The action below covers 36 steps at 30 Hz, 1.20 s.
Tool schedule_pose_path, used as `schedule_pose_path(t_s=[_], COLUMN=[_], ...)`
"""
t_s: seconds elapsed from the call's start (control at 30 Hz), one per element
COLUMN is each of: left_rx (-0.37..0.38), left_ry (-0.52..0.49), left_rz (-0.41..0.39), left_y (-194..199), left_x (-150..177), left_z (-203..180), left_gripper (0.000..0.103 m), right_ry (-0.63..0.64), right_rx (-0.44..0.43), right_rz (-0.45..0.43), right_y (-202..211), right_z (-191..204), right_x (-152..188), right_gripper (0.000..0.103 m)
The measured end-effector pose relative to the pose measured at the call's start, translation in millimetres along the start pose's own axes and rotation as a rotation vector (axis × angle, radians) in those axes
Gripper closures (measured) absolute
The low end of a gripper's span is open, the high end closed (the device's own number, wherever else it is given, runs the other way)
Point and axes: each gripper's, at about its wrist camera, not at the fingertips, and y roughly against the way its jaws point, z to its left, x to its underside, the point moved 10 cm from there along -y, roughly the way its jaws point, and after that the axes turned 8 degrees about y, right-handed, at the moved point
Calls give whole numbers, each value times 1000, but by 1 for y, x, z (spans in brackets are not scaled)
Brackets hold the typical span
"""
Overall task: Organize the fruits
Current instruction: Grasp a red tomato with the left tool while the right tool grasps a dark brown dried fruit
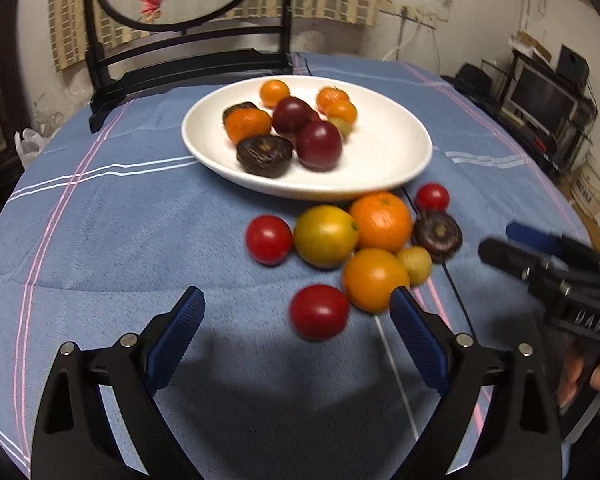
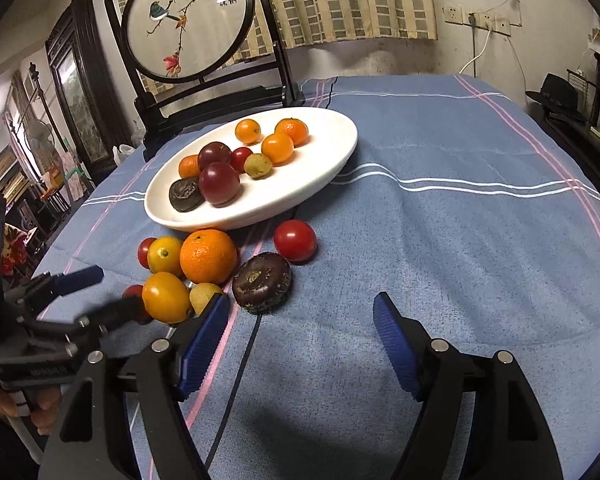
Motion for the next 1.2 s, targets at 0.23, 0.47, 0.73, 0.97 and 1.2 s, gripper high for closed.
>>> schedule_pose_path(t_s=[0.23,0.47,0.73,0.97,1.2], left_rx=[-40,-27,37,85,108], left_ry=[-51,-75,-95,-44,-30], left_rz=[29,46,14,-34,-30], left_y=[-6,-18,-9,4,9], left_x=[14,11,10,-1,-2], left_z=[1,-5,-17,-6,-3], left_gripper=[26,53,72,72,72], right_ry=[40,56,65,117,173], right_rx=[-3,1,8,43,155], right_rz=[-21,-16,8,54,158], right_y=[7,7,2,-9,-23], right_z=[8,10,10,16,6], right_x=[-3,-3,2,9,19], right_gripper=[24,24,24,24,24])
